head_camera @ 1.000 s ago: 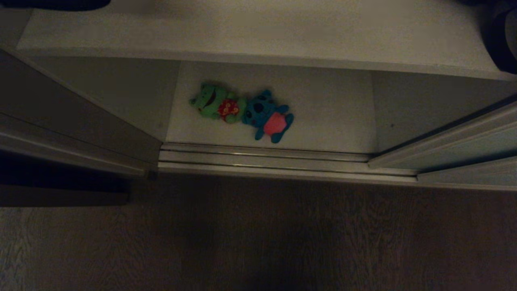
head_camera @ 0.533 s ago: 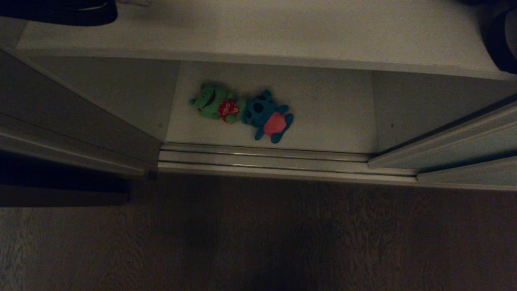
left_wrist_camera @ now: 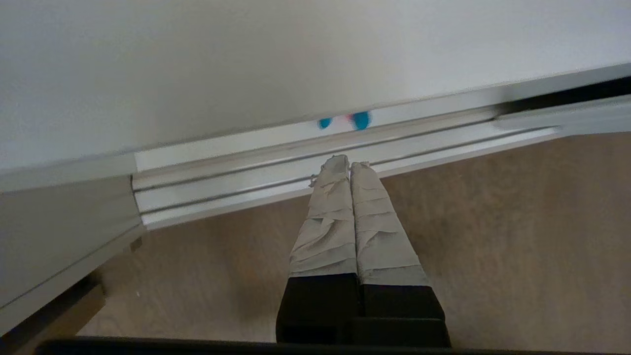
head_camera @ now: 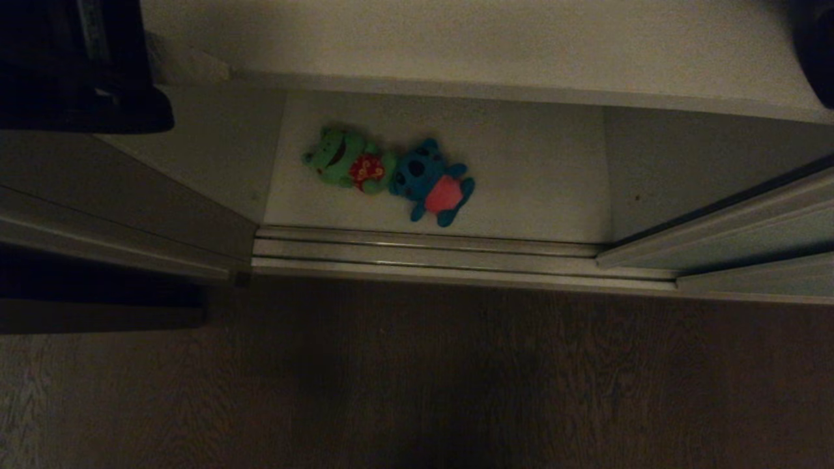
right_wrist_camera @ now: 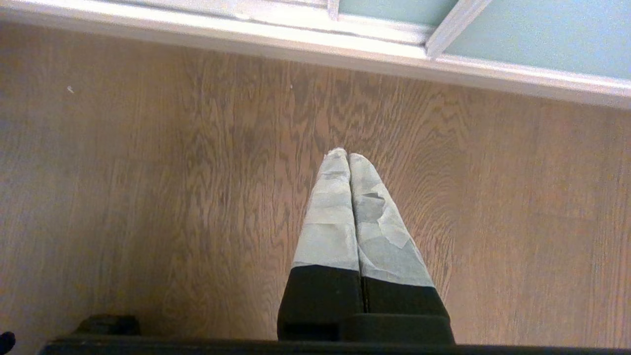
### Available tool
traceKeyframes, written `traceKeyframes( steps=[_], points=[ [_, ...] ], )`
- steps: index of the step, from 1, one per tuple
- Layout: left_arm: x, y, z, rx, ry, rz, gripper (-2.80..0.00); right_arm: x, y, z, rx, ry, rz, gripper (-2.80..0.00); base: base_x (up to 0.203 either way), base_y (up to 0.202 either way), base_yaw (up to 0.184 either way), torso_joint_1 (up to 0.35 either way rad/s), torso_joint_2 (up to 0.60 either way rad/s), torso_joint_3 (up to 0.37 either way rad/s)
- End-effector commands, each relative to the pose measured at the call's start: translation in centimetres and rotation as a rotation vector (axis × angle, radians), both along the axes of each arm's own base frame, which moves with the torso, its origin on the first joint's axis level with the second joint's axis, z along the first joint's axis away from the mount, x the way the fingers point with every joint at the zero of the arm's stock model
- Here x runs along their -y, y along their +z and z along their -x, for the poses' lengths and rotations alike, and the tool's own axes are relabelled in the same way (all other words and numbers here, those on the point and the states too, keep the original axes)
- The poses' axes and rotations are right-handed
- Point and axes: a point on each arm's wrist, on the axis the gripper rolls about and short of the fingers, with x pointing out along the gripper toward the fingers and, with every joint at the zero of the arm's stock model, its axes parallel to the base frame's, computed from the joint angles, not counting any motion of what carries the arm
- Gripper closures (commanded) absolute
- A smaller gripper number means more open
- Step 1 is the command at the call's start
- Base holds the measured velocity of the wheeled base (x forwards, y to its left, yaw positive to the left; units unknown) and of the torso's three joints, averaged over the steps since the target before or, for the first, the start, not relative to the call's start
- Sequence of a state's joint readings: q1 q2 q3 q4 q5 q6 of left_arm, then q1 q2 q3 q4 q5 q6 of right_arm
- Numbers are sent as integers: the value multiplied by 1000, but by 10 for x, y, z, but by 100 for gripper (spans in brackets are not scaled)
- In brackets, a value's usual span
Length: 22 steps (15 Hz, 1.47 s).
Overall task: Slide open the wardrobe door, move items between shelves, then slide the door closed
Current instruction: Place the pink doll on the lower shelf
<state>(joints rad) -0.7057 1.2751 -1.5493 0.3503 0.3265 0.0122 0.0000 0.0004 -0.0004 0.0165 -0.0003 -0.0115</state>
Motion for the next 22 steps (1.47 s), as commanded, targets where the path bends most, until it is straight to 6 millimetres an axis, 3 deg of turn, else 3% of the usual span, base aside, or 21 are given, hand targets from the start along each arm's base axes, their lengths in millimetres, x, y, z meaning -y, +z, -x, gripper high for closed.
traceKeyframes(
  steps=[1, 3, 6, 15, 18, 22],
  points=[
    [3, -7, -6, 40, -10, 24, 0, 0, 0, 0, 0, 0, 1, 0, 0, 0, 0, 4, 4, -163],
    [16, -12, -22, 49, -13, 11, 0, 0, 0, 0, 0, 0, 1, 0, 0, 0, 0, 4, 7, -189],
    [18, -6, -25, 96, -15, 25, 0, 0, 0, 0, 0, 0, 1, 0, 0, 0, 0, -3, 1, -78],
    [0, 25, 1, 229, -16, 18, 0, 0, 0, 0, 0, 0, 1, 0, 0, 0, 0, 1, 1, 96],
    [-12, 25, 17, 216, -30, -14, 0, 0, 0, 0, 0, 0, 1, 0, 0, 0, 0, 0, 2, 196],
    [-9, 18, 14, 177, -33, -44, 0, 0, 0, 0, 0, 0, 1, 0, 0, 0, 0, -2, 1, 204]
  ],
)
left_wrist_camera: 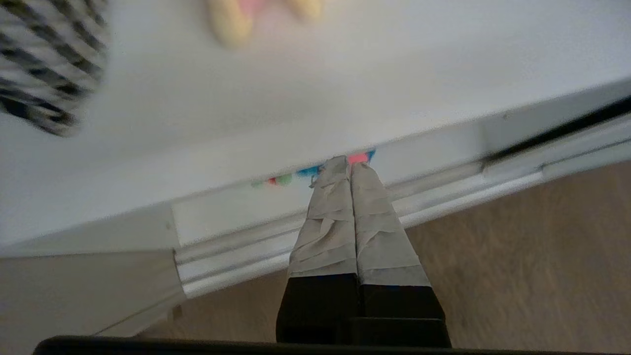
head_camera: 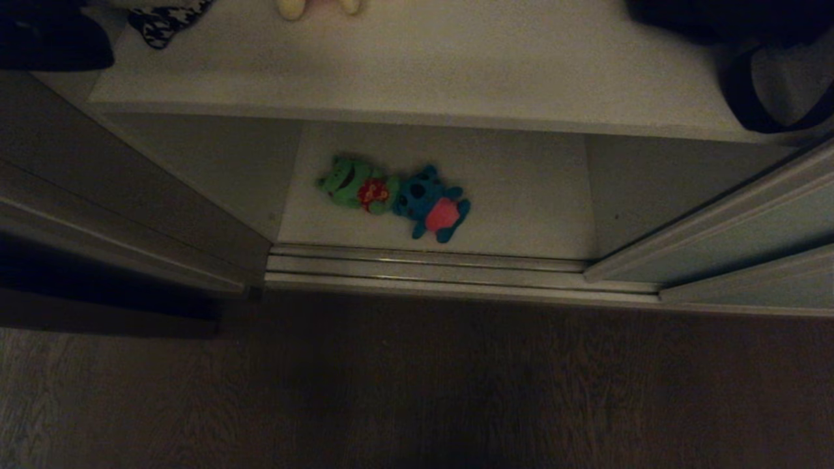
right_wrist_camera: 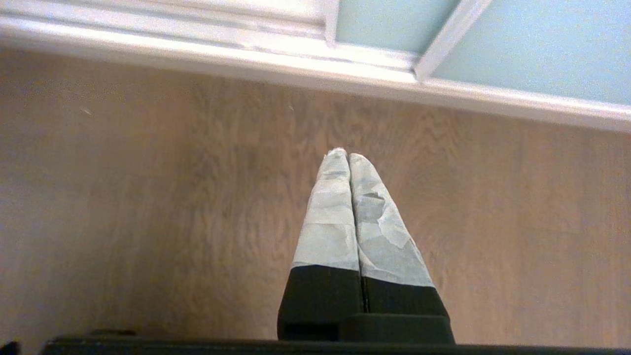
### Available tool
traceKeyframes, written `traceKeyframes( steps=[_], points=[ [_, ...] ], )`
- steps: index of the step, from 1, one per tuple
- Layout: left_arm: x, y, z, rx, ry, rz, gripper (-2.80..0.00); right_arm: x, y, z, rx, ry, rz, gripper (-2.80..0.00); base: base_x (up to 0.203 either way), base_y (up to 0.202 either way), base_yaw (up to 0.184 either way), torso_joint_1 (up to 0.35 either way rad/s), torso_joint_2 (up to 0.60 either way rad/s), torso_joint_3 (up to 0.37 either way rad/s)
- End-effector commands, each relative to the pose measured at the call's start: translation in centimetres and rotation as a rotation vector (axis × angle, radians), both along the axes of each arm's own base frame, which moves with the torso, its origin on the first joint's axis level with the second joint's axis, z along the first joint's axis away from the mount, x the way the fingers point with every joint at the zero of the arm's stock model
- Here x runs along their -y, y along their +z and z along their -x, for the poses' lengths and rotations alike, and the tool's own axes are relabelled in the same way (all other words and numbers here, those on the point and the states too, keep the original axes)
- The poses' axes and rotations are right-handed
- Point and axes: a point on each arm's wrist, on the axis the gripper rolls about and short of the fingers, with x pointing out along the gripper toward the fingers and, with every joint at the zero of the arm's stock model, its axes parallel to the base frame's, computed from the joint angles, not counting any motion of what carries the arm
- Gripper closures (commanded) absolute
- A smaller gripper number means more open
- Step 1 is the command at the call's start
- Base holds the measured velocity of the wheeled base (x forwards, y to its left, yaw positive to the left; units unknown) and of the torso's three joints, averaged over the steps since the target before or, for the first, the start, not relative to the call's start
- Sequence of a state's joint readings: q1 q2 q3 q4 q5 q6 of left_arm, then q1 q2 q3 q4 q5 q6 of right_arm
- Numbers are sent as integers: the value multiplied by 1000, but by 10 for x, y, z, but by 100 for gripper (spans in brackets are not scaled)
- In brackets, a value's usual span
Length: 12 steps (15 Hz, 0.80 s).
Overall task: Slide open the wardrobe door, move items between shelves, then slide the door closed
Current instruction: Place the pink doll on the lower shelf
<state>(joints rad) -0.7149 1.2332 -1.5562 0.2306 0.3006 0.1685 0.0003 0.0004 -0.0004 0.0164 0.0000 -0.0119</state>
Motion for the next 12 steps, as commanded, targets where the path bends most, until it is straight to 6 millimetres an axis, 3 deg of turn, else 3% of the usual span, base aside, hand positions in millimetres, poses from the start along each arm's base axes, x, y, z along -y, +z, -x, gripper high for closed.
traceKeyframes(
  steps=[1, 5, 12],
  points=[
    [5, -5, -6, -24, 3, -20, 0, 0, 0, 0, 0, 0, 2, 0, 0, 0, 0, -4, 2, 207],
    [24, -12, -29, -54, 14, -46, 0, 0, 0, 0, 0, 0, 0, 0, 0, 0, 0, 6, 3, 175],
    [57, -15, -89, 58, 210, 53, 0, 0, 0, 0, 1, 0, 0, 0, 0, 0, 0, 0, 0, 13]
  ],
)
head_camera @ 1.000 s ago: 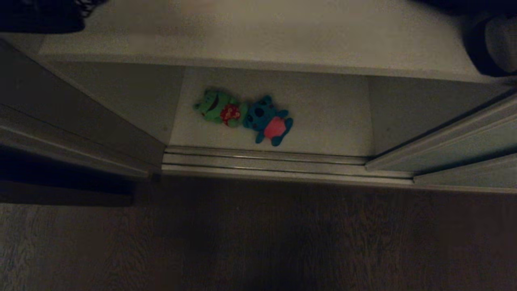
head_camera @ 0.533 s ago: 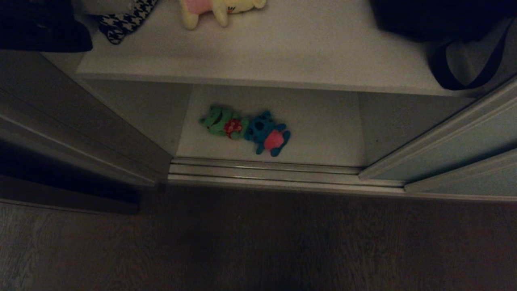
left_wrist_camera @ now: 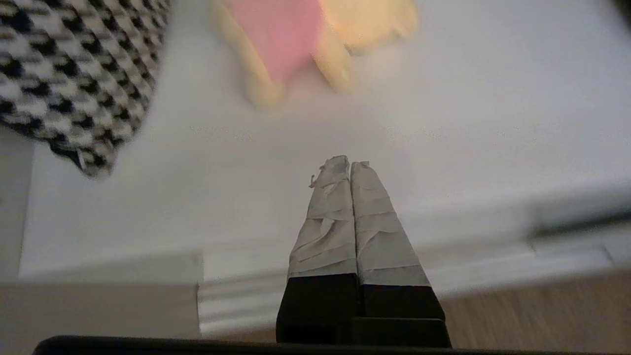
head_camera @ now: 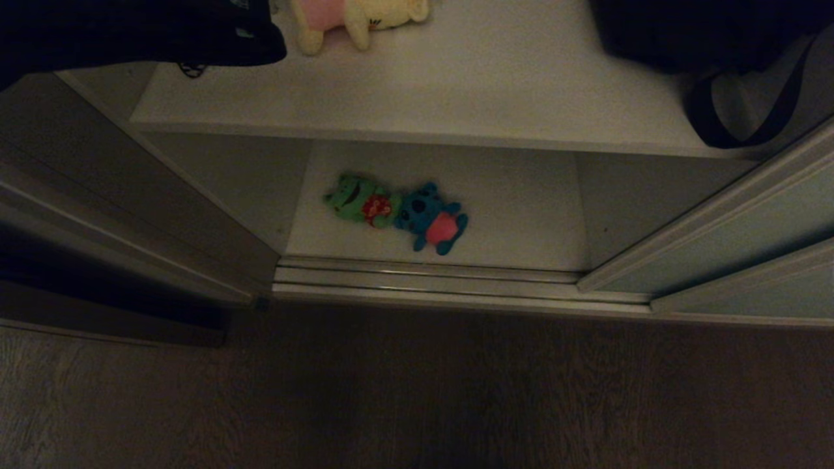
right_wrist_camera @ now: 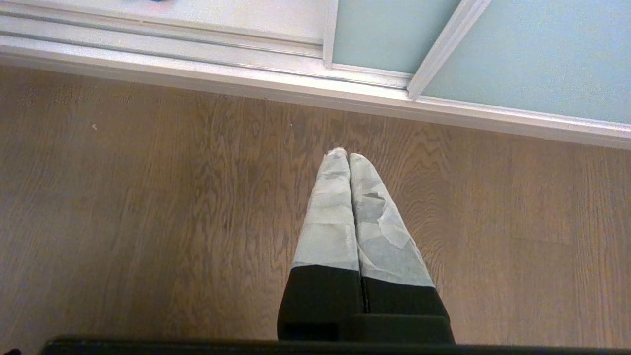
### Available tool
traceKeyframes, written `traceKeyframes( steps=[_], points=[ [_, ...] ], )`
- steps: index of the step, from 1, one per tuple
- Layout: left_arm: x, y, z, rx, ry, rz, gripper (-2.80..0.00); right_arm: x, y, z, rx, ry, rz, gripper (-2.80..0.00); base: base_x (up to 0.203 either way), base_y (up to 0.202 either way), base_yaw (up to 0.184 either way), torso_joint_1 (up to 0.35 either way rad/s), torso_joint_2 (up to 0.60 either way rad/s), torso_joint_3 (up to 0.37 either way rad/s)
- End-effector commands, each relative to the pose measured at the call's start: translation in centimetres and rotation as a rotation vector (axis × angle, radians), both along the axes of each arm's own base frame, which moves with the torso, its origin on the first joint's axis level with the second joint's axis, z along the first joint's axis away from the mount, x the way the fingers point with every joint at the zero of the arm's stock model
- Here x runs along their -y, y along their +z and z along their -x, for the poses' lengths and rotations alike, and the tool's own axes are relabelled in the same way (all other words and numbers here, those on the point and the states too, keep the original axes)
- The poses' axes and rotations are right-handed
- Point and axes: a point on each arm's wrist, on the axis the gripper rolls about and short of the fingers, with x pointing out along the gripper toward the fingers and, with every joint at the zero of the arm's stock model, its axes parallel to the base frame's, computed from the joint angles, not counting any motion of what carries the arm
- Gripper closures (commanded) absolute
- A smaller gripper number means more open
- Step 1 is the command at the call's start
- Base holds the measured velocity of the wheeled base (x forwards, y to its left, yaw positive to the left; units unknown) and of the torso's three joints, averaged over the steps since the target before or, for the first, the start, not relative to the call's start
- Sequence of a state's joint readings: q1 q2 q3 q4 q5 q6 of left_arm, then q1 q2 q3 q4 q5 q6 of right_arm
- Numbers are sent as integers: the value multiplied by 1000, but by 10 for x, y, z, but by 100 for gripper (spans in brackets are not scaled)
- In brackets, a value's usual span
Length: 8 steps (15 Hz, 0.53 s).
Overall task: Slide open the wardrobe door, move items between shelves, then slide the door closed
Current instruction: Place the pink doll on the lower shelf
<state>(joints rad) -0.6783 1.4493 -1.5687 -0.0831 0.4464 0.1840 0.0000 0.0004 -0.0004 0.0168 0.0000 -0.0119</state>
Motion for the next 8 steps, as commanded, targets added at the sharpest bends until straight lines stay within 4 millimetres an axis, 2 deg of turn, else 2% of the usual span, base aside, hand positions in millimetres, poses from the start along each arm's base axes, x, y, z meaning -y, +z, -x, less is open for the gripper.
traceKeyframes(
  steps=[1, 8],
  points=[
    [12, -9, -23, -20, 44, -15, 0, 0, 0, 0, 0, 0, 1, 0, 0, 0, 0, 0, 0, 0],
    [18, -14, -50, -23, 81, -1, 0, 0, 0, 0, 0, 0, 1, 0, 0, 0, 0, 0, 0, 0]
  ],
)
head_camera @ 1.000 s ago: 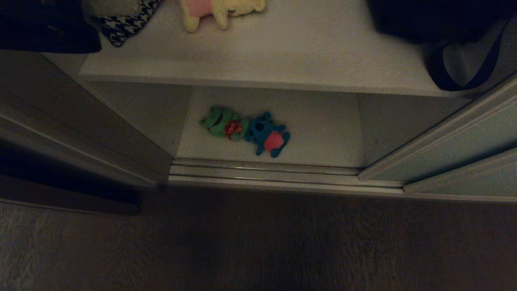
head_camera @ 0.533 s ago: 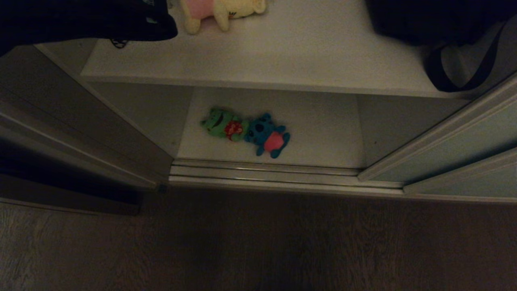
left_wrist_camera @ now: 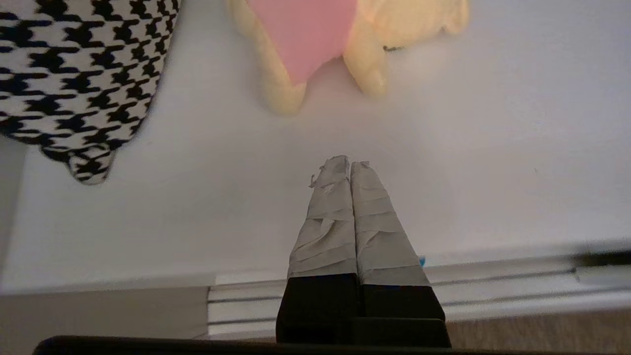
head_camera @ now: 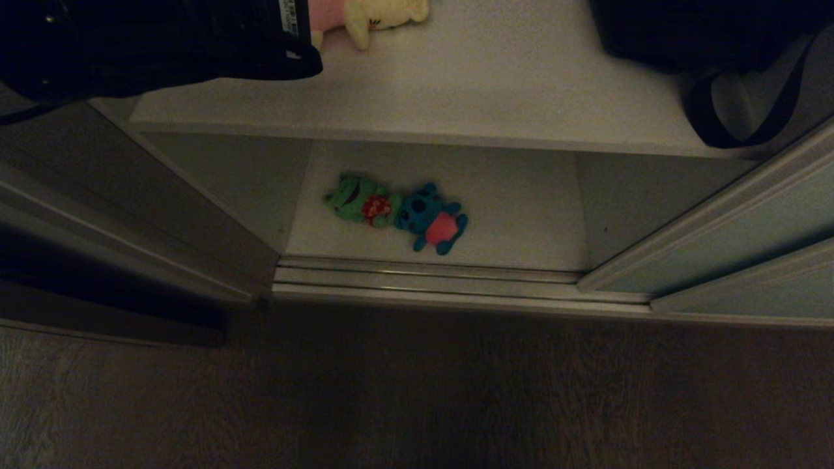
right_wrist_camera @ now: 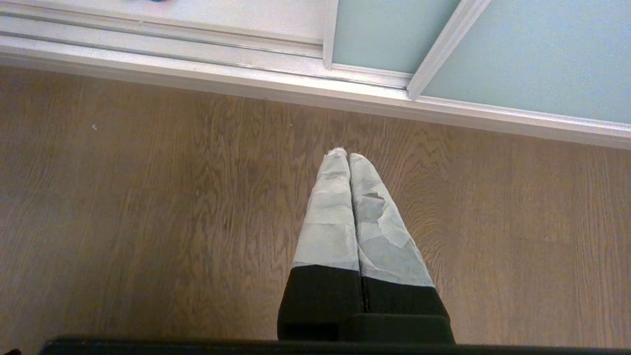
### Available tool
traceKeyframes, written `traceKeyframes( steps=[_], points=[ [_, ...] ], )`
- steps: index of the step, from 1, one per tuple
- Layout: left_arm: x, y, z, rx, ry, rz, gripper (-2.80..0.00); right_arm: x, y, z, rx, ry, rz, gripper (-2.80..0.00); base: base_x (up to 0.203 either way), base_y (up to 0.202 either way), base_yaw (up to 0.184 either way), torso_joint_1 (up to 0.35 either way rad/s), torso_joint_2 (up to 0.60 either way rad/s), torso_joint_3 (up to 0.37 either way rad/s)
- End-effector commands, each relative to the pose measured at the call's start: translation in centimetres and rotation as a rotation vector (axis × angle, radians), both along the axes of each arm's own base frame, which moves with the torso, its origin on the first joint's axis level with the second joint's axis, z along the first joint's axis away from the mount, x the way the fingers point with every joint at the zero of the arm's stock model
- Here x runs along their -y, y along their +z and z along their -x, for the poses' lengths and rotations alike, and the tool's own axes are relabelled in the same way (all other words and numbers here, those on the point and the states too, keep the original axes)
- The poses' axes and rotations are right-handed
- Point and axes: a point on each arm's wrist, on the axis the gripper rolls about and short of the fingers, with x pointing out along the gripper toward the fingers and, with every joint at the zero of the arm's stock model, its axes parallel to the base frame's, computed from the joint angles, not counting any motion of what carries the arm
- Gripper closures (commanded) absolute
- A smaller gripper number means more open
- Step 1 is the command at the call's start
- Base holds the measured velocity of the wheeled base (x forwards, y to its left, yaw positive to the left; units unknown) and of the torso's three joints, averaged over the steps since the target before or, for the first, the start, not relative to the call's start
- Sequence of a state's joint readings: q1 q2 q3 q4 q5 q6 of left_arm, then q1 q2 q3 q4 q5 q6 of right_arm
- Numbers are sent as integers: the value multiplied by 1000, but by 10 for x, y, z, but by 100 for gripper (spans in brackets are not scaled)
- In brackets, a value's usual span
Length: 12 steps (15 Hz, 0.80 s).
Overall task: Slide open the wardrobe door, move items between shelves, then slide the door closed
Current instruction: Place the pink doll on the lower shelf
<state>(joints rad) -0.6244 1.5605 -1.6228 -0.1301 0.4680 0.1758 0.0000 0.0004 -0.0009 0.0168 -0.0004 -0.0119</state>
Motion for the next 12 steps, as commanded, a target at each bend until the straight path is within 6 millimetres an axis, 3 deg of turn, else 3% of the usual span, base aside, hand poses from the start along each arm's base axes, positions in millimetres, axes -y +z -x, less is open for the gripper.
traceKeyframes(
  steps=[1, 4, 12],
  points=[
    [9, -10, -23, -2, 18, 0, 0, 0, 0, 0, 1, 0, 1, 0, 0, 0, 0, 0, 0, 0],
    [18, -20, -51, 44, 56, 7, 0, 0, 0, 0, 0, 0, 0, 0, 0, 0, 0, 0, 0, 0],
    [9, -11, -39, 49, 58, -90, 0, 0, 0, 0, 0, 0, 0, 0, 0, 0, 0, 0, 0, 0]
  ],
)
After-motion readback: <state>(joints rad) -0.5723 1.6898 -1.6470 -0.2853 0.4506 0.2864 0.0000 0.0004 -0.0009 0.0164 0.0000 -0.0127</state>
